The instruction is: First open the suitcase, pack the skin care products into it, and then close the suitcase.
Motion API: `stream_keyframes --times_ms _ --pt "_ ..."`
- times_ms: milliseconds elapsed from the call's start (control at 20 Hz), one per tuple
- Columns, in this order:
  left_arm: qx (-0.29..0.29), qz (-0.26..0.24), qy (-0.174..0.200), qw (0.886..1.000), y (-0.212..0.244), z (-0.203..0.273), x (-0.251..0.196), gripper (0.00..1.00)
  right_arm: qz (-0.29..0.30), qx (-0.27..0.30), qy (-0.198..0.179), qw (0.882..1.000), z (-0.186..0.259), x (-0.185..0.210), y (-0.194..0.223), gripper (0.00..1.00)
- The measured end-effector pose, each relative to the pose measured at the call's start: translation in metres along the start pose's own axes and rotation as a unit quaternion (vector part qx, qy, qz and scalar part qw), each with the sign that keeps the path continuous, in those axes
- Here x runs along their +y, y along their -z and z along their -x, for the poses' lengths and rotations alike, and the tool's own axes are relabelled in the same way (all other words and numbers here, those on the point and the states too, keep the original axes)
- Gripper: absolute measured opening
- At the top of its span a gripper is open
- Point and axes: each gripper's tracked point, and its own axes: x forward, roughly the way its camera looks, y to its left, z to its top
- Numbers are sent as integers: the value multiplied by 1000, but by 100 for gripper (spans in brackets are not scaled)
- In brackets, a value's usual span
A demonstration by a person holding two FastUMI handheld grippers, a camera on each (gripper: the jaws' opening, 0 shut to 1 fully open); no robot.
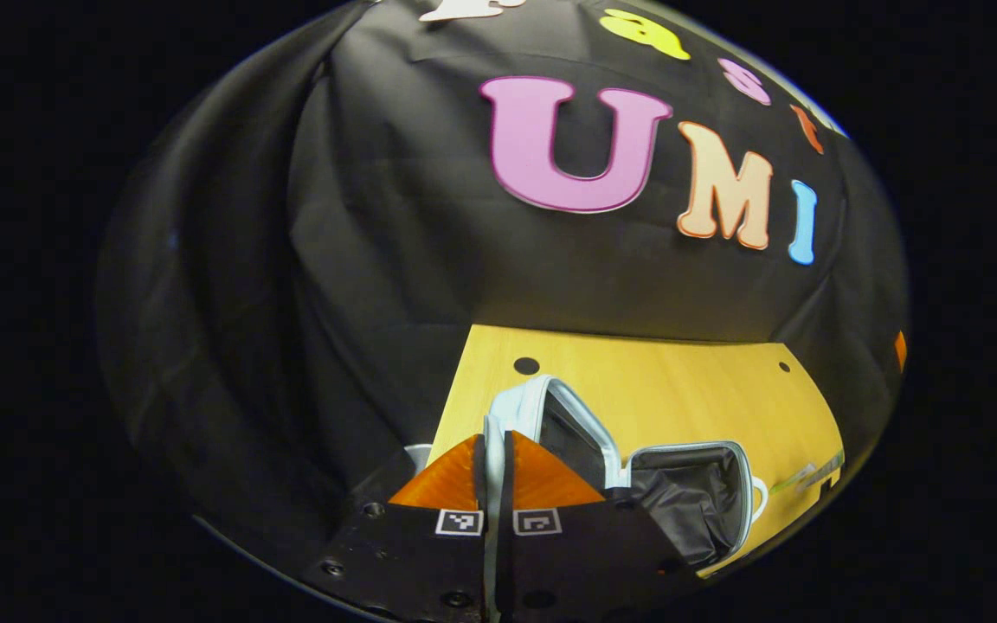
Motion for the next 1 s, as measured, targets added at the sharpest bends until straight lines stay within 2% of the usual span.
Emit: stream_keyframes --times_ms 250,500,650,800,850,900,1000 --pt "42 62 -12 997 60 -33 52 0 7 3 43 999 0 -21 -4 98" --pt "84 79 -22 993 116 -61 73 0 32 8 59 998 3 -29 -4 98" --pt "86 97 -32 991 142 -74 84 0 36 16 64 997 3 -28 1 98" --pt "91 91 -67 989 171 -80 98 5 31 18 62 997 4 -25 1 98" --pt "83 91 -72 990 175 -81 97 12 28 17 60 998 4 -25 0 98" --pt "72 93 -72 990 171 -74 94 33 28 17 58 998 4 -24 1 98" --pt "22 82 -107 991 160 -60 98 75 31 14 51 998 3 -25 0 98"
